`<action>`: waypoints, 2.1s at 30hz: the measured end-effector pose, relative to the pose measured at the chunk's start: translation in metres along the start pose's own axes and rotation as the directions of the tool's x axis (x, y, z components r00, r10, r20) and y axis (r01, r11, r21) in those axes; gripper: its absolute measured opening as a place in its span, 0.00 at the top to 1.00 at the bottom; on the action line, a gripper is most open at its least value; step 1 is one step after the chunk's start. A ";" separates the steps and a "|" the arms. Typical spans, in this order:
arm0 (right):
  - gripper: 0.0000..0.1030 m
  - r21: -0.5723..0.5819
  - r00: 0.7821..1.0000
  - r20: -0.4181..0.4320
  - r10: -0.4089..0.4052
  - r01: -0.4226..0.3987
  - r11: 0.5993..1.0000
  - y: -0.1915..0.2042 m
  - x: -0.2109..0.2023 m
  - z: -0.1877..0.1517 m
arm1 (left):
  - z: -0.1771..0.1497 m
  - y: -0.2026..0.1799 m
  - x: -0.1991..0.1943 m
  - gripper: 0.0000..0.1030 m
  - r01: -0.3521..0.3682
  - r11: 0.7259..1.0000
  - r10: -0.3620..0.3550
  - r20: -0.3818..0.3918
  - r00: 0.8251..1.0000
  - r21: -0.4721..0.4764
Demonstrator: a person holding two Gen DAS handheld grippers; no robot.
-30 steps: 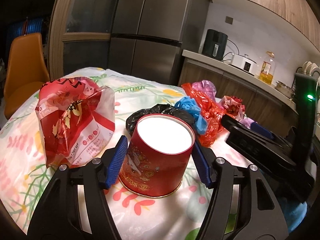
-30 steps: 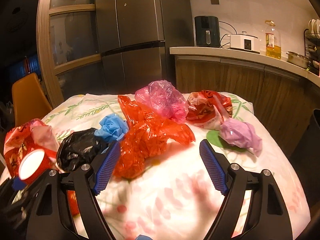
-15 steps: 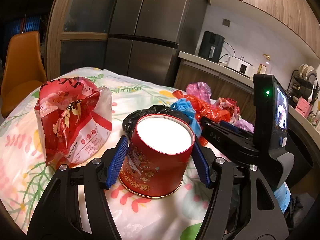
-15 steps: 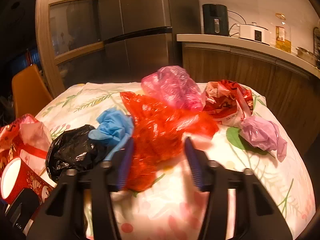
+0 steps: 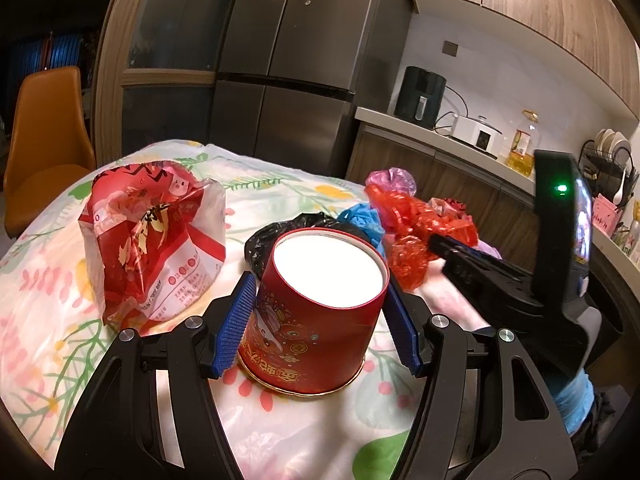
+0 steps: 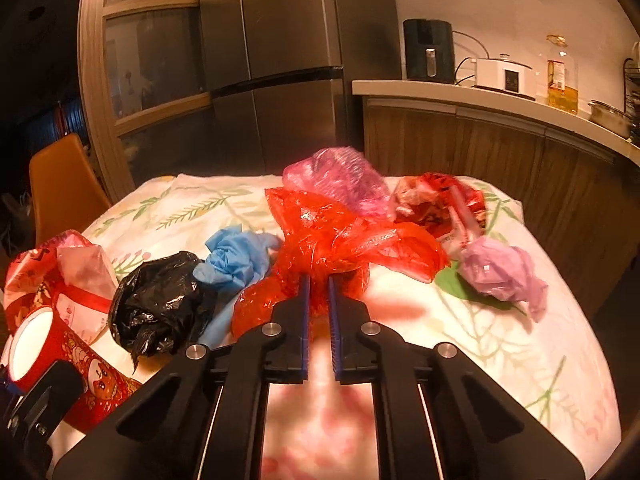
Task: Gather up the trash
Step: 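Grasp the red tin can with the left tool while the right tool grasps the red bag, then carry the red tin can and red bag with both tools over the black bin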
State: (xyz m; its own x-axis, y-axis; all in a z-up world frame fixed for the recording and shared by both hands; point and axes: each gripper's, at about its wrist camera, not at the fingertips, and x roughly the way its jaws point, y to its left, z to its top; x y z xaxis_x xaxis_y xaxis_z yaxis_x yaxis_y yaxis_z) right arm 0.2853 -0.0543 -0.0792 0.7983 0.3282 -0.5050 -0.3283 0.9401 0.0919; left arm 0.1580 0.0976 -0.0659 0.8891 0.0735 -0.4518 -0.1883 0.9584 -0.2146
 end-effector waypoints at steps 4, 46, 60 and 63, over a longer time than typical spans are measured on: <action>0.92 0.012 1.000 0.028 -0.001 0.001 1.000 -0.009 -0.019 0.001 | 0.000 -0.003 -0.008 0.40 0.003 1.000 -0.003 0.010 1.000 -0.002; 0.92 0.179 0.952 0.204 -0.231 0.195 0.964 -0.146 -0.181 -0.014 | -0.002 -0.172 -0.042 0.40 0.273 0.941 -0.285 0.037 0.958 0.199; 0.92 0.273 0.905 0.200 -0.376 0.318 0.908 -0.213 -0.208 -0.025 | -0.004 -0.248 -0.026 0.40 0.392 0.884 -0.408 0.010 0.913 0.255; 0.92 0.292 0.893 0.198 -0.405 0.341 0.894 -0.226 -0.214 -0.029 | -0.005 -0.265 -0.022 0.40 0.411 0.870 -0.429 0.006 0.903 0.272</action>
State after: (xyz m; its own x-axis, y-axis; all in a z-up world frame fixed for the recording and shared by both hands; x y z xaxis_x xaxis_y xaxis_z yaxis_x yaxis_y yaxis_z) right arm 0.1739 -0.3399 -0.0166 0.9453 -0.0697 -0.3185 0.1263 0.9789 0.1607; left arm 0.1865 -0.1595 -0.0029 0.8864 -0.3429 -0.3111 0.3152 0.9391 -0.1370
